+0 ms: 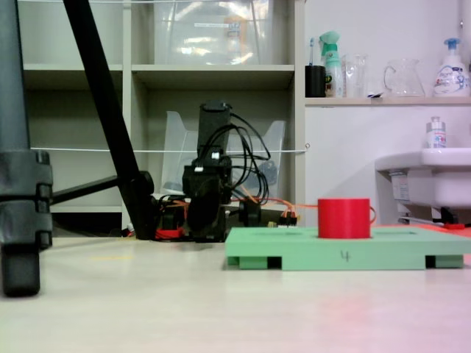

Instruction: Put the cylinder block into the corresponding hole

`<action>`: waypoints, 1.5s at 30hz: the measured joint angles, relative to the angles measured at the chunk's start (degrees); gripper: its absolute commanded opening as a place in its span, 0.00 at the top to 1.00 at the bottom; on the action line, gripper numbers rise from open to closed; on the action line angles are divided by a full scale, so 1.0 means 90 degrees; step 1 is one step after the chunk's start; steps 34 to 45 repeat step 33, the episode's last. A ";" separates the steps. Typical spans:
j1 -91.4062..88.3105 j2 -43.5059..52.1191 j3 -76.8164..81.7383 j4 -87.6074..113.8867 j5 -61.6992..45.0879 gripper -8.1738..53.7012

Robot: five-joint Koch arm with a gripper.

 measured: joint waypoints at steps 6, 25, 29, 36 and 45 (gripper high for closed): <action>0.0137 0.0000 0.0000 0.0947 0.0059 0.33; 0.0273 0.0000 0.0000 0.0947 0.0312 0.32; 0.0273 0.0000 0.0000 0.0947 0.0312 0.32; 0.0273 0.0000 0.0000 0.0947 0.0312 0.32; 0.0273 0.0000 0.0000 0.0947 0.0312 0.32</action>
